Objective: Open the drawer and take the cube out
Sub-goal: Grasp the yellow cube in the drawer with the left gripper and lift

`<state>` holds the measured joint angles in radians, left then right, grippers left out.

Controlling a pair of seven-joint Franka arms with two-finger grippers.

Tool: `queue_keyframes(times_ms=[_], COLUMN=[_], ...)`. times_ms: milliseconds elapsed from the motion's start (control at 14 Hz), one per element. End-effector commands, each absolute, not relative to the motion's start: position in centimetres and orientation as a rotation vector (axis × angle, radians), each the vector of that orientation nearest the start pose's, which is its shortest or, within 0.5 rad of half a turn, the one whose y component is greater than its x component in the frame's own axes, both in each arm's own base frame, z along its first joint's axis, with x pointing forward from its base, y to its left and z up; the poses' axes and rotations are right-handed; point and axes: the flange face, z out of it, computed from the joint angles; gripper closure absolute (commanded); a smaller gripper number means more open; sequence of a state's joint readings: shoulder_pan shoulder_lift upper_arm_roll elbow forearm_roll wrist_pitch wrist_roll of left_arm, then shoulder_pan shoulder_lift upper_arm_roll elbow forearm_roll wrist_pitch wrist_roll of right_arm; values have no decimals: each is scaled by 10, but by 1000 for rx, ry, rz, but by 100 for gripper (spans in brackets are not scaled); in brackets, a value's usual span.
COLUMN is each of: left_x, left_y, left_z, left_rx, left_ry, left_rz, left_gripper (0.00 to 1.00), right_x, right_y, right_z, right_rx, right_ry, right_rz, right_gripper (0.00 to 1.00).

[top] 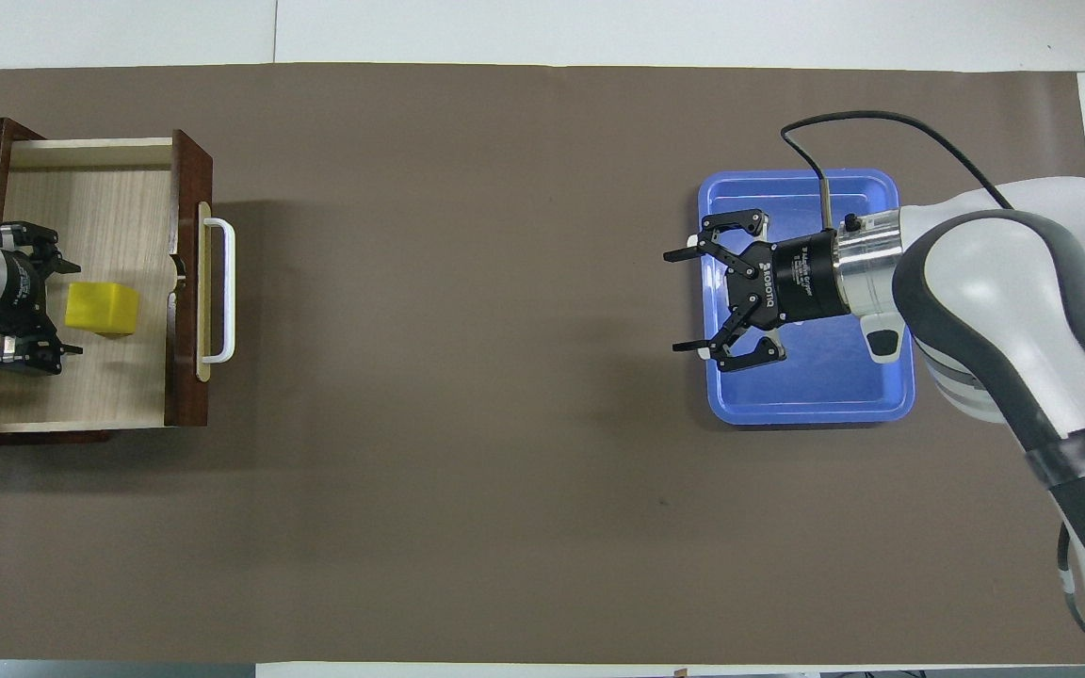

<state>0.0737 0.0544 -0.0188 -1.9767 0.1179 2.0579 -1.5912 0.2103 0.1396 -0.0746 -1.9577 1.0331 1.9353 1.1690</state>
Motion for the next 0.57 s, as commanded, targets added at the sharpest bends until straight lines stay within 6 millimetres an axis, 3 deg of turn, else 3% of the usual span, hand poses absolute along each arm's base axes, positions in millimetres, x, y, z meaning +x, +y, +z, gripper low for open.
queue_keyframes(times_ms=[0, 143, 286, 357, 500], left_x=[561, 562, 563, 564, 567], left_y=[35, 38, 37, 36, 35], left_z=[445, 446, 446, 447, 450], left_rx=[2202, 2193, 2183, 2185, 2187], left_ry=[2277, 2281, 2280, 2276, 2272], left_rz=[154, 159, 169, 170, 172], left_gripper=[22, 55, 95, 100, 100], right_x=[573, 573, 573, 573, 573], right_y=[138, 139, 138, 138, 138], right_z=[421, 421, 421, 421, 421], right_rx=[-1748, -1748, -1748, -1748, -1748], right_ry=[1606, 1608, 1607, 1609, 1609], right_rz=[816, 819, 817, 817, 817], right_gripper=[0, 0, 0, 0, 0])
